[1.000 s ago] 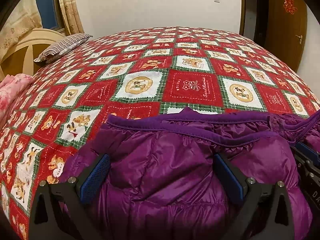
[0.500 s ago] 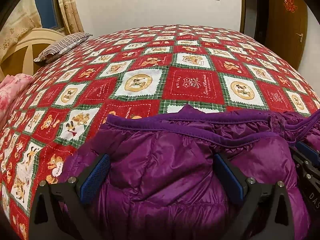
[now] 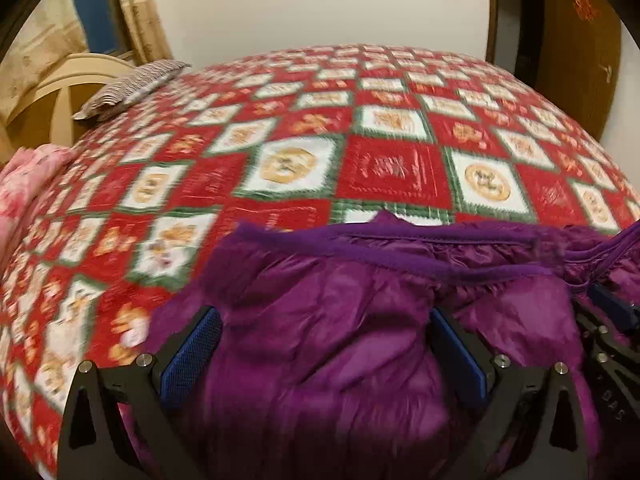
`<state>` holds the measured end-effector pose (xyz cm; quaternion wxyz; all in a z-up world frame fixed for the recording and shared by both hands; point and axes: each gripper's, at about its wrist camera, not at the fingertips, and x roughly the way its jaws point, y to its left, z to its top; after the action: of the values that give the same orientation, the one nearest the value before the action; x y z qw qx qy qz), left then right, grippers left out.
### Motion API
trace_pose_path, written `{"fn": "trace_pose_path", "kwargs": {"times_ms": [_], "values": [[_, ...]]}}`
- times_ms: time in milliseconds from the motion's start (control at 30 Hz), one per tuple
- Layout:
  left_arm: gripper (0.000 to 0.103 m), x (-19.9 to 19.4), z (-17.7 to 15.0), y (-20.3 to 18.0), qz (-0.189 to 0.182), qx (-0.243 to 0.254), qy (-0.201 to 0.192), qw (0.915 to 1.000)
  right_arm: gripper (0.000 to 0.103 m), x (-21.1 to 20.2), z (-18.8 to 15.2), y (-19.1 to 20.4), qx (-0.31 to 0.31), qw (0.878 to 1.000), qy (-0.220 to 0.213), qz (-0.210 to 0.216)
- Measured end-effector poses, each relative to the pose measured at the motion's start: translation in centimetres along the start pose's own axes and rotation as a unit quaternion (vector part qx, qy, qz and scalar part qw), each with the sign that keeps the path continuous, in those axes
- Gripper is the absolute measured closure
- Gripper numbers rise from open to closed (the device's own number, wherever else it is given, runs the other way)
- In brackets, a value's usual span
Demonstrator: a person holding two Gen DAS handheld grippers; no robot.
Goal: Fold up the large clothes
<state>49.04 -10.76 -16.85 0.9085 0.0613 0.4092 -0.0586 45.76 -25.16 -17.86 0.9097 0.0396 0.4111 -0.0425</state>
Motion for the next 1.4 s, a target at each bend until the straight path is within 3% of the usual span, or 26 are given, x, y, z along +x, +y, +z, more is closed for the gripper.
{"fn": "trace_pose_path", "kwargs": {"times_ms": [67,200,367,467,1267,1400], "values": [[0.001,-3.3,-0.5,0.7,-0.02,-0.003,-0.027,0.9994,0.058,-1.9,-0.3,0.1,0.002,1.0,-0.008,-0.001],[0.001,-6.9,-2.6,1.5,-0.017,0.0,-0.073,0.9972,0.057,-6.5,-1.8,1.9,-0.009,0.998,-0.057,0.005],[0.001,-3.7,-5.1,1.1,0.017,0.013,-0.028,0.9994,0.055,-4.9,-4.1,3.7,-0.026,0.999,-0.037,-0.02],[0.001,-3.4,-5.9,1.0,0.02,0.011,-0.043,0.9988,0.054,-4.0,-4.7,4.2,-0.041,0.998,-0.04,-0.035],[0.001,-2.5,-6.0,0.8,0.027,0.005,-0.039,0.9989,0.053,-3.0,-4.9,4.6,-0.049,0.997,-0.036,-0.057],[0.001,-2.6,-5.8,1.2,0.015,0.005,-0.025,0.9996,0.053,-3.0,-4.8,4.7,-0.05,0.996,-0.035,-0.059]]}}
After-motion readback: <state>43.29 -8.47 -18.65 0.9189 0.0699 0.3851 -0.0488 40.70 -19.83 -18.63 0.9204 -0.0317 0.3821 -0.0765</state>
